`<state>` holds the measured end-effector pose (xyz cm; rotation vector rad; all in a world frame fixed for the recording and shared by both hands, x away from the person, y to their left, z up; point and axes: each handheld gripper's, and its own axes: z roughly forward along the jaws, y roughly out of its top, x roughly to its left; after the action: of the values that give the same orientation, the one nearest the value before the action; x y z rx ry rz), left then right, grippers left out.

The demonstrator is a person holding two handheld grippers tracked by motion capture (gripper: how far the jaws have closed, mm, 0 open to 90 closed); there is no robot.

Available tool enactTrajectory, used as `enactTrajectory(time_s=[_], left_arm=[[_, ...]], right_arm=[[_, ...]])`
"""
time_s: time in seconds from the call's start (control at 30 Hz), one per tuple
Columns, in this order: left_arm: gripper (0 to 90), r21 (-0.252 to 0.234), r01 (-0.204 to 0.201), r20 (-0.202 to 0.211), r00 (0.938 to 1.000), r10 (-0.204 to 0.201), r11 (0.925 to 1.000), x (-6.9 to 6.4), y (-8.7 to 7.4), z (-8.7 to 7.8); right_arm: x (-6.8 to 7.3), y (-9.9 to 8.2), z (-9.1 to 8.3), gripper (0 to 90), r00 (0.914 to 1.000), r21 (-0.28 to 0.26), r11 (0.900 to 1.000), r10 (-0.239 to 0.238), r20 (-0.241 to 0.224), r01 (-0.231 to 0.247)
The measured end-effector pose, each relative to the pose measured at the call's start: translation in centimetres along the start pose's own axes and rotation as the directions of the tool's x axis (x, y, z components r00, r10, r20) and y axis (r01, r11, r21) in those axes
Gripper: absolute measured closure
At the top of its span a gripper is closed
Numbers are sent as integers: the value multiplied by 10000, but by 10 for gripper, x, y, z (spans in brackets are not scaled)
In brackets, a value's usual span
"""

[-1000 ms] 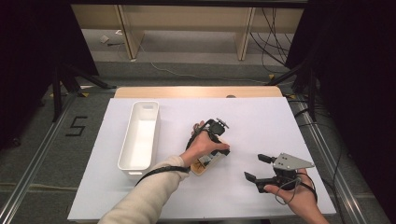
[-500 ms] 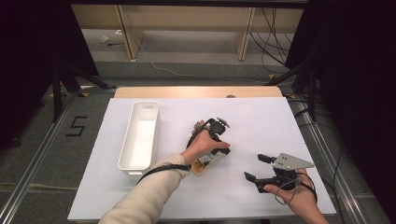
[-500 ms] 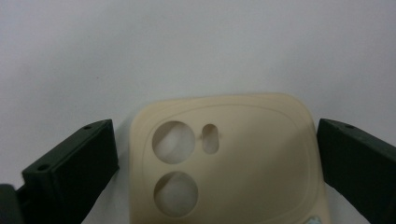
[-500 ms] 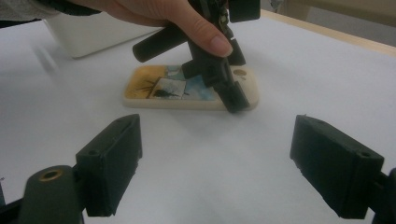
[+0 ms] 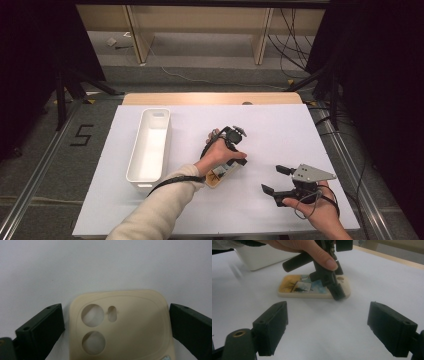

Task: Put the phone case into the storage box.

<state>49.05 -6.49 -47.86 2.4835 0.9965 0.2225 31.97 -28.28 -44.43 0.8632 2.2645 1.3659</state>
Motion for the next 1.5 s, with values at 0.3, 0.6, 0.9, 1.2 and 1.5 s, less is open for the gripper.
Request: enactTrajectory(time_s=[0.3, 0.6, 0.9, 1.2, 1.5], left_arm=[[69, 51, 84, -20, 10000, -84, 10000, -4, 1, -2], [82, 100, 155, -29, 9999, -155, 9998, -4, 1, -3], [91, 124, 194, -62, 9998, -194, 9997, -4, 1, -3], [103, 69, 252, -122, 9996, -251, 9997, -6, 1, -4], [110, 133, 275, -163, 9995, -273, 9995, -6, 1, -4]], right_arm=[[0, 0, 0, 178, 10000, 0, 10000, -11, 0, 11], [0, 0, 0, 179, 10000, 15, 10000, -12, 10, 12], [0, 0, 0, 179, 10000, 33, 10000, -18, 3, 18], [0, 0, 0, 179, 10000, 34, 10000, -18, 2, 18], [0, 0, 0, 180, 10000, 19, 10000, -9, 2, 9]])
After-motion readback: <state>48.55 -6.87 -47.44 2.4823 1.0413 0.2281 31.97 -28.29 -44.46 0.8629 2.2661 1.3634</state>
